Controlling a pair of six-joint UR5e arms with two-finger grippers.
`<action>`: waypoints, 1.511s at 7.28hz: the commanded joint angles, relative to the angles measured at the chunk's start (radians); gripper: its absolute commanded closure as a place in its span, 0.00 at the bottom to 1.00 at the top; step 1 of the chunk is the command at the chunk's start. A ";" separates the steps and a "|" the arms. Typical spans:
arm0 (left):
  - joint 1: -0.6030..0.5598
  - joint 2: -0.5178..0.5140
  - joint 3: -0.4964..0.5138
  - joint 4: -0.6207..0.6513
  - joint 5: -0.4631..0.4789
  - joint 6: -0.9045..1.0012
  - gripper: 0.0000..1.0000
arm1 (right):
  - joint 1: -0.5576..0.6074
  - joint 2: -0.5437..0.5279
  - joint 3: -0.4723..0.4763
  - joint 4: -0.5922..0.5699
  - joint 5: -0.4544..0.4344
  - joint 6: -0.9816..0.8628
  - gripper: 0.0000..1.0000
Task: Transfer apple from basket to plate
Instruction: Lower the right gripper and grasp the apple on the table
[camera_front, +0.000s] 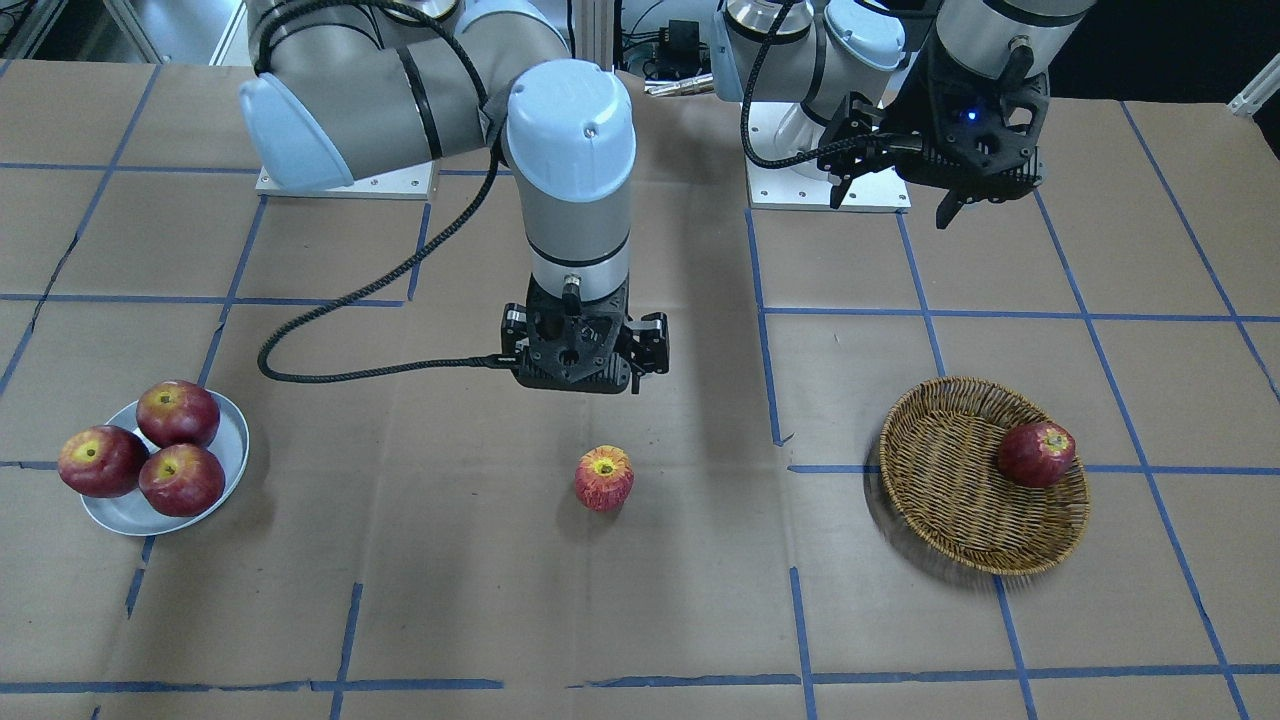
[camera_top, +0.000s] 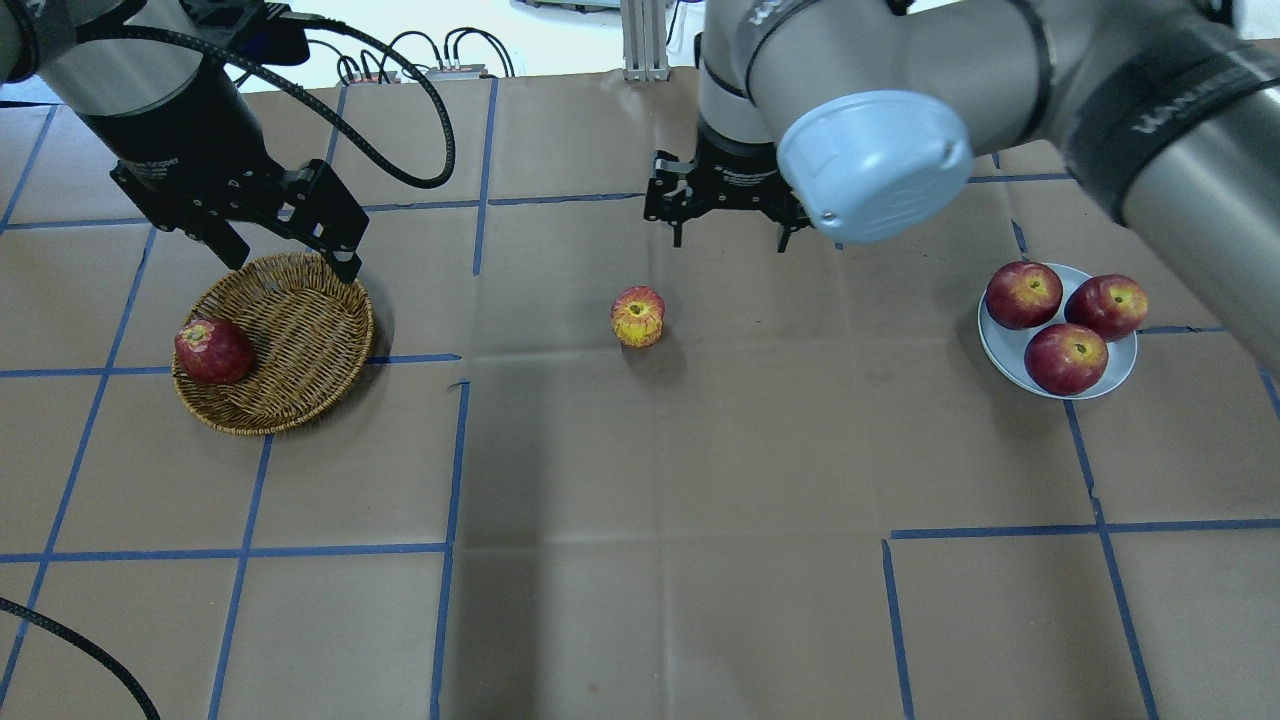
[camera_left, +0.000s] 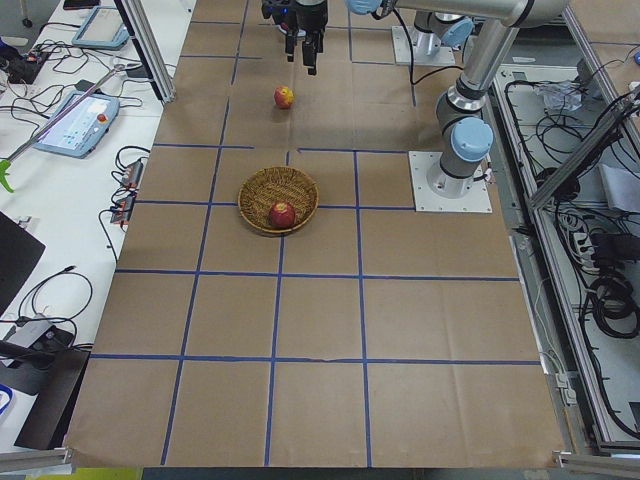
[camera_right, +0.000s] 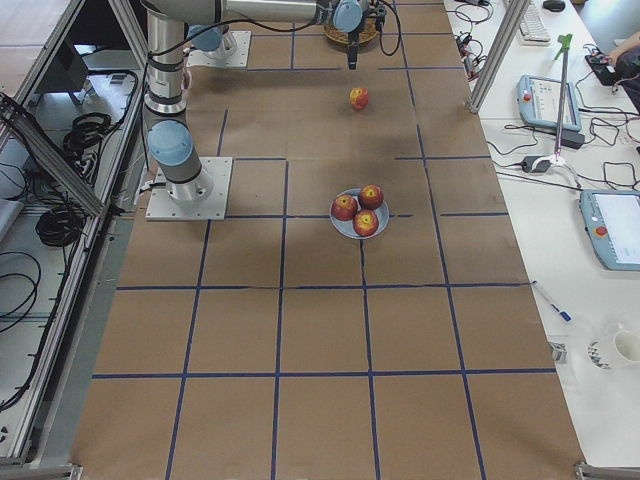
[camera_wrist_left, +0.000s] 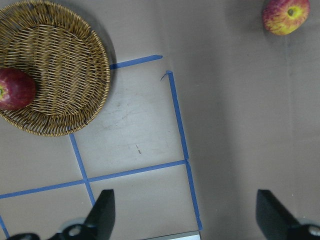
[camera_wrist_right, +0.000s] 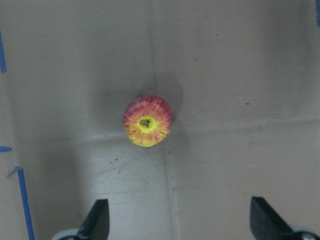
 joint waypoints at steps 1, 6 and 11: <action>0.000 0.002 -0.001 0.000 0.003 -0.001 0.01 | 0.003 0.088 0.008 -0.086 0.001 -0.032 0.00; 0.017 0.005 -0.001 0.000 0.000 -0.001 0.01 | -0.004 0.243 0.011 -0.255 -0.005 -0.046 0.00; 0.005 0.008 0.006 0.000 -0.012 -0.017 0.01 | -0.012 0.250 0.052 -0.257 -0.004 -0.046 0.32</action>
